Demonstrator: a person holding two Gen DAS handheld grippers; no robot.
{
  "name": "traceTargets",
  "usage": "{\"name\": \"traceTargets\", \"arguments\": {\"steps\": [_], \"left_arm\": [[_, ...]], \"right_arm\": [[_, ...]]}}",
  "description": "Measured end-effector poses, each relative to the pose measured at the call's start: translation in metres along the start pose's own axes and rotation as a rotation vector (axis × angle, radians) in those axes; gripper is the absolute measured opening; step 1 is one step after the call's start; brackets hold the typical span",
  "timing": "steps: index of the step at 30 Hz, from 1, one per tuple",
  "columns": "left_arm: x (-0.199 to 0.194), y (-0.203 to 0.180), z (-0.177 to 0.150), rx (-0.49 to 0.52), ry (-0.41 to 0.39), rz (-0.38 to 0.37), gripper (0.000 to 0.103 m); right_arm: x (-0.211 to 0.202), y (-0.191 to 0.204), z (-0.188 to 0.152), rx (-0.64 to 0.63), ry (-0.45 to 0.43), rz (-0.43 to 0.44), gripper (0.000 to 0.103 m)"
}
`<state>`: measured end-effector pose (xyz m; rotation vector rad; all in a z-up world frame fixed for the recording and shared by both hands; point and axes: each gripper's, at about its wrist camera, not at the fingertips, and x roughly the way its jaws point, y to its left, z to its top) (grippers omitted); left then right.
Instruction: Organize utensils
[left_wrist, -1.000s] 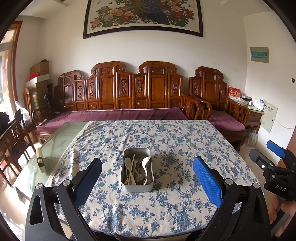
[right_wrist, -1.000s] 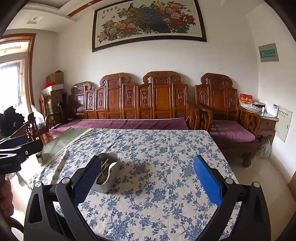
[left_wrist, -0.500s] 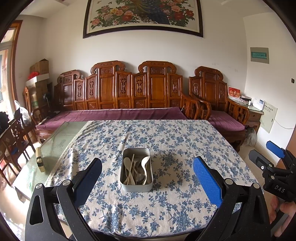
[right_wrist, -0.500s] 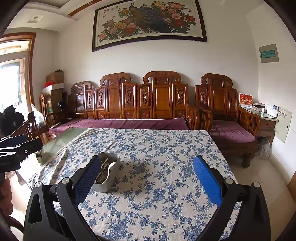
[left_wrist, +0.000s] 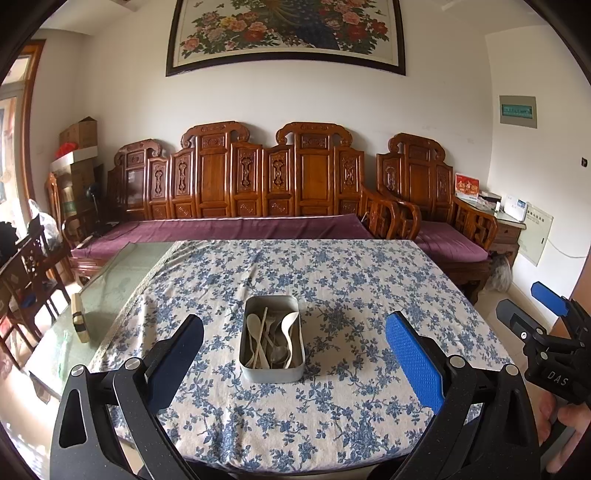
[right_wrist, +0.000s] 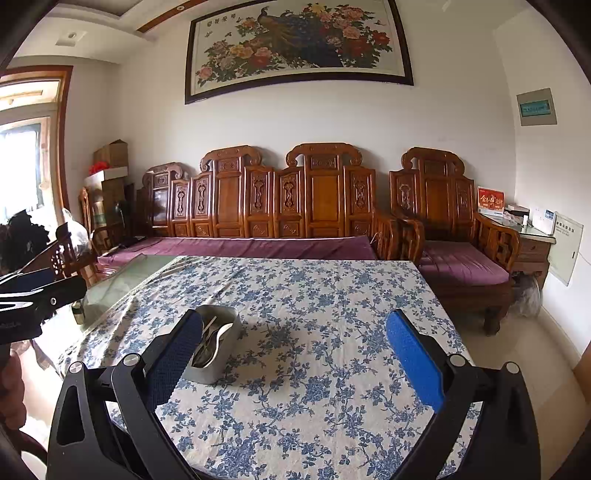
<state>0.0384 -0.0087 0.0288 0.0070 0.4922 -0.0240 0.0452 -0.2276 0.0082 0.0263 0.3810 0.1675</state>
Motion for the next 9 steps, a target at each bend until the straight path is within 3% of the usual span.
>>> {"name": "traceTargets", "arguments": {"steps": [9], "left_arm": [[-0.0019,-0.0031,0.0014,0.002,-0.004,-0.002,0.095]], "right_arm": [[0.0,0.0,-0.0001,-0.001,0.0,-0.001,0.1]]}}
